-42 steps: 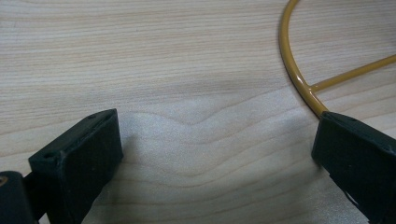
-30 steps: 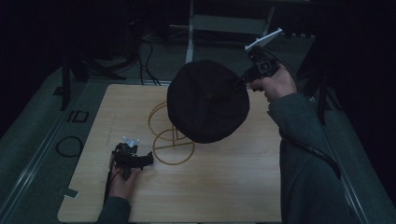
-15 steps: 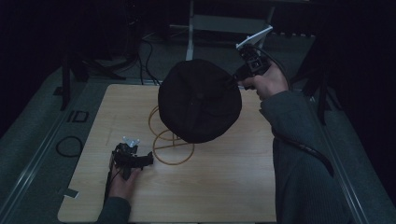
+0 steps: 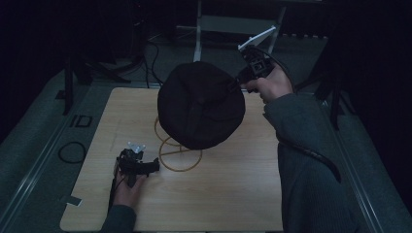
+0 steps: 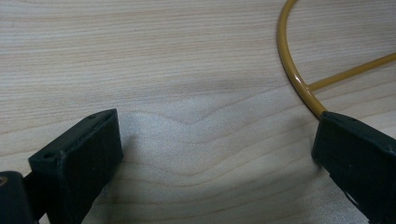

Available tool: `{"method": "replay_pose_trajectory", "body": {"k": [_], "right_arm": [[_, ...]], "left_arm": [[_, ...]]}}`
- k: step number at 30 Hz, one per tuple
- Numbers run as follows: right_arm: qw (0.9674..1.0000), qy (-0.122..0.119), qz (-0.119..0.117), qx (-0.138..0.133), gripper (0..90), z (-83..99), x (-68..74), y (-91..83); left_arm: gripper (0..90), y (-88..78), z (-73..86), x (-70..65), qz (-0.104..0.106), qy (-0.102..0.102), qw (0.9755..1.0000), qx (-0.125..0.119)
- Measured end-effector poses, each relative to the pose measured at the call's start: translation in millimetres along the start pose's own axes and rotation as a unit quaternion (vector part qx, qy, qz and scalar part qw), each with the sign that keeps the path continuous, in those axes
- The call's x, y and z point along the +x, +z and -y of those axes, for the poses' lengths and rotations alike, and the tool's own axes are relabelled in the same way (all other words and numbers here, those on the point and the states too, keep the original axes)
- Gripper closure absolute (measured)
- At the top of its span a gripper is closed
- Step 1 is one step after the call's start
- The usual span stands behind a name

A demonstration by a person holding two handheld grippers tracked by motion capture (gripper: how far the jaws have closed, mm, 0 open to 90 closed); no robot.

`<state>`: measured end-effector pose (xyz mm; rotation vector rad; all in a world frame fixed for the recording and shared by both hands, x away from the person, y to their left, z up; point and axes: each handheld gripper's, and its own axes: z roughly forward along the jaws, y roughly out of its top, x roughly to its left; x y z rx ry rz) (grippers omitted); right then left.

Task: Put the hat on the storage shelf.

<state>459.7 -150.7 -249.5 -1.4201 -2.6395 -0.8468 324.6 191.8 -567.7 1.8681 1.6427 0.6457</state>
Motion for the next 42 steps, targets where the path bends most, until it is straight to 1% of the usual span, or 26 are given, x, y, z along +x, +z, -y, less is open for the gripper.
{"method": "replay_pose_trajectory", "body": {"k": [13, 25, 30, 38, 42], "right_arm": [[1.0, -0.003, -0.008, 0.004, 77.7, -5.8, 9.3, 12.0], [0.9999, -0.006, -0.004, 0.013, 77.6, -9.3, 15.6, 21.8], [0.9998, -0.004, -0.006, 0.017, 77.5, -10.6, 18.3, 33.4], [0.9997, -0.008, -0.001, 0.025, 77.3, -13.2, 24.7, 47.6], [0.9996, -0.006, -0.003, 0.027, 77.2, -12.6, 25.9, 56.1]], "left_arm": [[1.2, 0.0, 0.0, 0.0, 0.0, 0.0, 1.0, 0.0], [1.2, 0.1, 0.0, -0.1, -0.001, -0.001, 1.0, -0.001], [1.2, 0.2, 0.1, -0.3, 0.0, -0.002, 1.0, -0.002], [1.2, 0.1, 0.1, -0.1, 0.0, 0.0, 1.0, -0.001], [1.2, 0.1, 0.1, -0.1, 0.0, 0.0, 1.0, -0.001]]}}
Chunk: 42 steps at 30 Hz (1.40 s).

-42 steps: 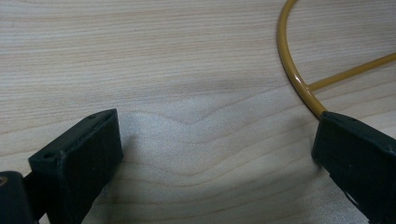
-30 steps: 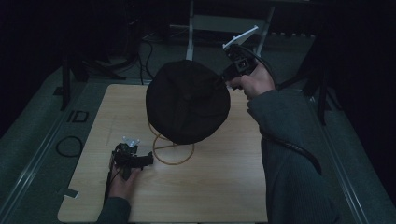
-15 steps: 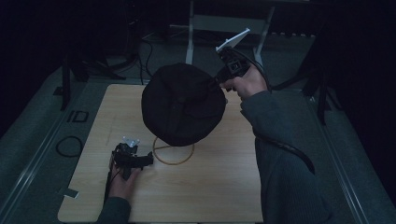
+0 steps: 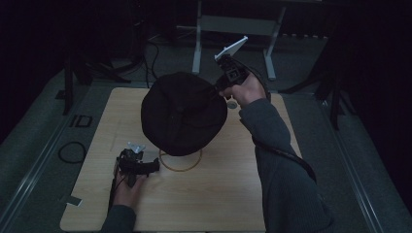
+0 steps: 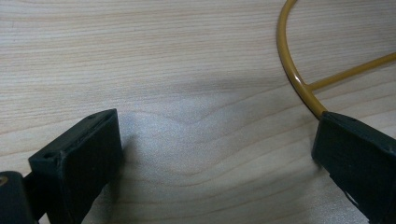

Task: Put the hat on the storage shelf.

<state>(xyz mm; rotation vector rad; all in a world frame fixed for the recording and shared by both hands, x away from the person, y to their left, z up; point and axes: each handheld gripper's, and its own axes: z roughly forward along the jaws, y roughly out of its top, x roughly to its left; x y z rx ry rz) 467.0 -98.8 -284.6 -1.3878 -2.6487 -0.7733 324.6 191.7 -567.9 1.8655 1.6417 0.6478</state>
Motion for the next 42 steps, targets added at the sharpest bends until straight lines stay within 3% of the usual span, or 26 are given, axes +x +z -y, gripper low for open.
{"method": "replay_pose_trajectory", "body": {"k": [10, 23, 31, 42], "right_arm": [[0.9999, -0.002, 0.008, 0.009, 75.6, -0.7, 3.7, 18.9], [0.9994, 0.03, 0.018, -0.002, 75.1, 0.9, -5.3, 34.0], [0.9992, 0.006, 0.038, 0.001, 73.5, -0.3, -0.9, 39.1], [0.9996, 0.0, 0.029, -0.006, 72.8, 1.6, -2.4, 42.0]], "left_arm": [[1.2, -0.3, 0.0, 0.1, 0.001, 0.001, 1.0, 0.002], [1.2, -0.4, -0.1, 0.3, 0.001, 0.002, 1.0, 0.002], [1.2, -0.5, -0.1, 0.3, 0.001, 0.002, 1.0, 0.003], [1.2, -0.4, 0.0, 0.2, 0.001, 0.002, 1.0, 0.002]]}}
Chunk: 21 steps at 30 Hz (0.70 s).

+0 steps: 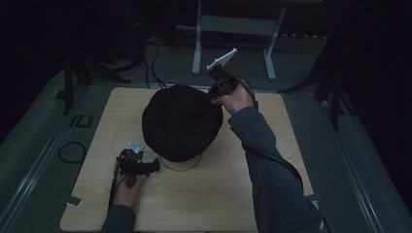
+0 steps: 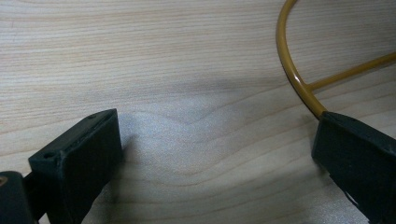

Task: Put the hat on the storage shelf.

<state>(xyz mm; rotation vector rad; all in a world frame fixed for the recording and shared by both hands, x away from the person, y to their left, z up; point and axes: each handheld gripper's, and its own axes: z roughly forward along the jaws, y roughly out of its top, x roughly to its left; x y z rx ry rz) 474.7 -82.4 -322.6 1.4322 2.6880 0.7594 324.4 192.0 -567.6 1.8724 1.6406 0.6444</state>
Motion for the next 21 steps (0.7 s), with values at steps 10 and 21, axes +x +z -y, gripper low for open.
{"method": "replay_pose_trajectory", "body": {"k": [10, 21], "right_arm": [[0.9995, -0.016, -0.008, -0.026, 63.9, -1.7, 4.9, -7.6], [0.9985, -0.051, -0.009, -0.017, 62.0, 1.4, 11.6, -9.0]], "left_arm": [[1.2, -0.1, 0.0, 0.1, 0.001, 0.0, 1.0, 0.0], [1.2, -0.1, 0.1, 0.0, 0.0, 0.001, 1.0, 0.0]]}}
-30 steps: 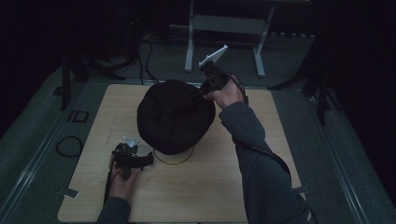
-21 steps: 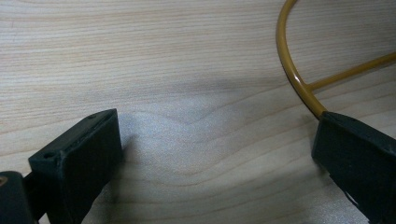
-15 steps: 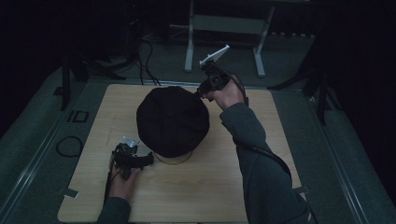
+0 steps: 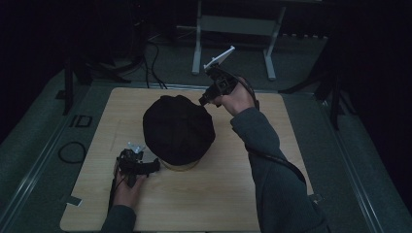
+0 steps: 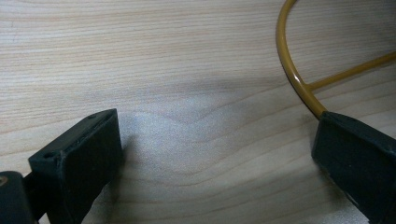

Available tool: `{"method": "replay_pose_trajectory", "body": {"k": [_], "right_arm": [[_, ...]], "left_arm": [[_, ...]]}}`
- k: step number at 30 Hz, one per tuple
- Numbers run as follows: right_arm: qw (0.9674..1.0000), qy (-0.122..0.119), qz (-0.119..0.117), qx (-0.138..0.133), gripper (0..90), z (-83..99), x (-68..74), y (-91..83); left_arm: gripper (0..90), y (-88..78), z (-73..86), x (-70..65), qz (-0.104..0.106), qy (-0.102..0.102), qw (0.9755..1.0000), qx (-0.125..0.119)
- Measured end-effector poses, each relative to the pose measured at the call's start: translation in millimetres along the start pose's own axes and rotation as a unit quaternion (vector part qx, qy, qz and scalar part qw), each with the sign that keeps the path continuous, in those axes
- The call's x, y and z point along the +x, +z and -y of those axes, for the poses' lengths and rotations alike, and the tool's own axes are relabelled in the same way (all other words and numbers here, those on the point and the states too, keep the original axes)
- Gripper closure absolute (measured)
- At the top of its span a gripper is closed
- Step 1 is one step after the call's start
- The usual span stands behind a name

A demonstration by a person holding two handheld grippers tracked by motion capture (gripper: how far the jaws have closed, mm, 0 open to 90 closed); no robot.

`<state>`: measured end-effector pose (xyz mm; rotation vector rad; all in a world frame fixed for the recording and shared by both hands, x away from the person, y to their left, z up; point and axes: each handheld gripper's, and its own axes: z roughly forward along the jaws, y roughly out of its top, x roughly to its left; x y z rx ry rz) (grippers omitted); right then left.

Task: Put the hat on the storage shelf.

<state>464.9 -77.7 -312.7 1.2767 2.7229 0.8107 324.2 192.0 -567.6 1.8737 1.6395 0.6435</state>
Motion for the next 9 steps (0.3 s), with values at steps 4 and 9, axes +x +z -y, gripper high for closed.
{"method": "replay_pose_trajectory", "body": {"k": [4, 9], "right_arm": [[1.0, -0.006, 0.001, 0.003, 61.5, 4.3, -1.8, -2.4], [0.9999, -0.009, 0.001, 0.008, 61.1, 11.4, -7.3, -5.6]], "left_arm": [[1.2, 0.0, 0.0, 0.0, 0.0, 0.0, 1.0, 0.0], [1.2, 0.0, 0.0, 0.0, 0.0, 0.0, 1.0, 0.0]]}}
